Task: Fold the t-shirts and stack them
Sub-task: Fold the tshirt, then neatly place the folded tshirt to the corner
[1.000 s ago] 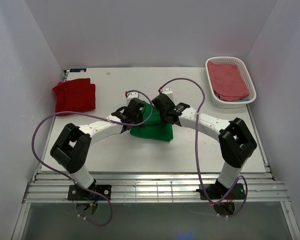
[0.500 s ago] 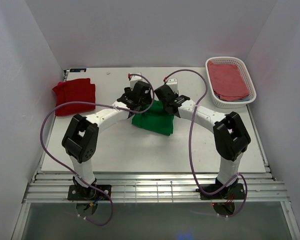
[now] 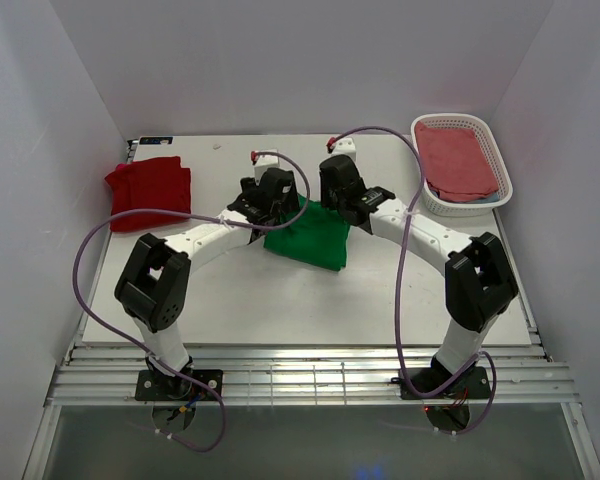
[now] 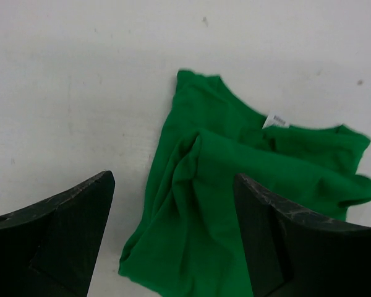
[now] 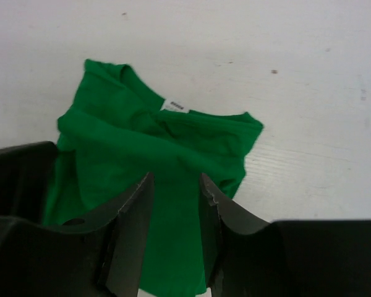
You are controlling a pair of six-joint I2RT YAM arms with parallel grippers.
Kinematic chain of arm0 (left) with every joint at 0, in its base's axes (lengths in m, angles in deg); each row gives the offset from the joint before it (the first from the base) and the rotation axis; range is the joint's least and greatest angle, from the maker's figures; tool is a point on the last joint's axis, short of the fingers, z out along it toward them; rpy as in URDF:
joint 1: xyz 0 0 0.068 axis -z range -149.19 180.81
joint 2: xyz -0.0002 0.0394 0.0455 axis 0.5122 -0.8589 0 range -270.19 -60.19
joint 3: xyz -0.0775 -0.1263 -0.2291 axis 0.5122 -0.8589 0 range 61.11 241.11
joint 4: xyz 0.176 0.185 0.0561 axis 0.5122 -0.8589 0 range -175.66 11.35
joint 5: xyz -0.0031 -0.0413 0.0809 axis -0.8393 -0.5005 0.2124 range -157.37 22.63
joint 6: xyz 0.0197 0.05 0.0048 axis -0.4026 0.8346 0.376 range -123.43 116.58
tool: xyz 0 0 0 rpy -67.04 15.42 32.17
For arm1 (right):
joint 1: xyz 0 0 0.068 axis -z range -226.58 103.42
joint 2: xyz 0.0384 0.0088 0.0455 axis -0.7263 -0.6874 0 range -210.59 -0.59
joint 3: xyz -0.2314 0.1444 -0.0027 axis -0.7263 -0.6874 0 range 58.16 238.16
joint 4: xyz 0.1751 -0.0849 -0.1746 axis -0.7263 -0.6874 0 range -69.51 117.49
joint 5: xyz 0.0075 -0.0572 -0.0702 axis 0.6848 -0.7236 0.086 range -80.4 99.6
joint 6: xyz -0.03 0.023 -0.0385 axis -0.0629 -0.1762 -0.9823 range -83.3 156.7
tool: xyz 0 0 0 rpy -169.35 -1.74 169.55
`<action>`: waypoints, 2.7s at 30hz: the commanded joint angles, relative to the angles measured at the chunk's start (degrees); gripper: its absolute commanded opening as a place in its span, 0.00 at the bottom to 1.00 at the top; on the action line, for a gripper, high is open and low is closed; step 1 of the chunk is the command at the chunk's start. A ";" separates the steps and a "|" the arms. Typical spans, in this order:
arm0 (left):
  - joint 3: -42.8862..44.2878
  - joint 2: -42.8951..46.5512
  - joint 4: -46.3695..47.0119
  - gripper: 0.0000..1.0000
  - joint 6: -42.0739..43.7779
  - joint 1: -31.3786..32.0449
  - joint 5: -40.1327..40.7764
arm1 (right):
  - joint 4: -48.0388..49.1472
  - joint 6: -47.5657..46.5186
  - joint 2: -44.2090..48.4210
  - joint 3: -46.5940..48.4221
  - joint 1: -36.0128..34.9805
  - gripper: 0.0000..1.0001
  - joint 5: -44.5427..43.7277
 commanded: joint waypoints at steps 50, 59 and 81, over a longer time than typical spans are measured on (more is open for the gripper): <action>-15.23 -10.06 17.50 0.97 -2.44 -10.93 -55.68 | -7.85 9.07 -12.06 -3.76 0.73 0.08 18.77; -15.75 -12.79 20.49 0.94 -6.04 -7.50 -55.33 | -7.68 8.98 -11.09 -4.99 0.73 0.08 19.12; -2.93 1.35 -7.18 0.04 11.79 -15.48 -29.25 | -10.66 6.78 3.66 -9.65 0.55 0.30 15.51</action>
